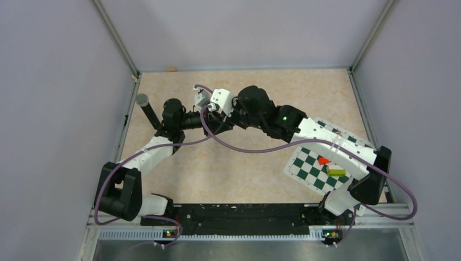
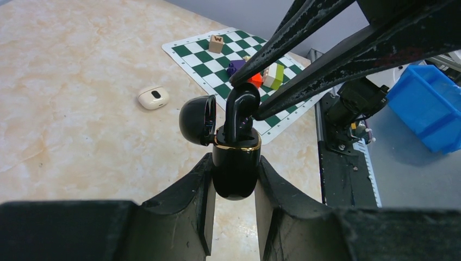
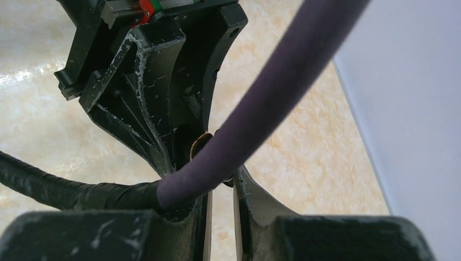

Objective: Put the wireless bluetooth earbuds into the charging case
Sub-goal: Insert the left earbud into the left side groove of the charging case.

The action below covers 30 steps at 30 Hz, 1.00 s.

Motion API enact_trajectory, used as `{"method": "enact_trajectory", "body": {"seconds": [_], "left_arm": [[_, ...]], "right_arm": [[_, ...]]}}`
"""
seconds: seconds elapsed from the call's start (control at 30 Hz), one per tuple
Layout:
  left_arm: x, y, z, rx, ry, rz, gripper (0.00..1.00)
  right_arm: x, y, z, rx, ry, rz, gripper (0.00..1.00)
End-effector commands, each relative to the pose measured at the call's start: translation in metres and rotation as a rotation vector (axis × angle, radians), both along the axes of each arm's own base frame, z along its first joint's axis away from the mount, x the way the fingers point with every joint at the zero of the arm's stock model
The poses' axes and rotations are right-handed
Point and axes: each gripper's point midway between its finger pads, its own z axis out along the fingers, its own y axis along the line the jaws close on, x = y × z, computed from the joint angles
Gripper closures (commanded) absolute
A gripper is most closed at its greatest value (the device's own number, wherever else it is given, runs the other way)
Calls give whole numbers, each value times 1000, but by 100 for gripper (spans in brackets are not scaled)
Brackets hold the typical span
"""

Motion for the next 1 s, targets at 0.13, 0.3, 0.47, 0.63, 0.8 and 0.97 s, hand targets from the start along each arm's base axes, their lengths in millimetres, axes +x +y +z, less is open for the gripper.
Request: {"method": "enact_trajectory", "body": {"seconds": [0.13, 0.3, 0.47, 0.63, 0.8, 0.97], "left_arm": [[1, -4, 19, -24, -90, -23, 100], [2, -4, 19, -24, -92, -23, 100], [1, -4, 19, -24, -93, -25, 100], [0, -4, 20, -25, -97, -28, 100], [-3, -3, 23, -32, -107, -36, 100], [-6, -3, 29, -39, -128, -47, 100]], "right_arm": [[-11, 15, -6, -14, -14, 46, 92], [-13, 17, -6, -8, -9, 51, 92], [-15, 20, -5, -3, 4, 59, 84], [-20, 19, 6, 12, 9, 75, 55], [-25, 7, 31, 39, -24, 79, 39], [-30, -13, 48, 33, -79, 76, 24]]}}
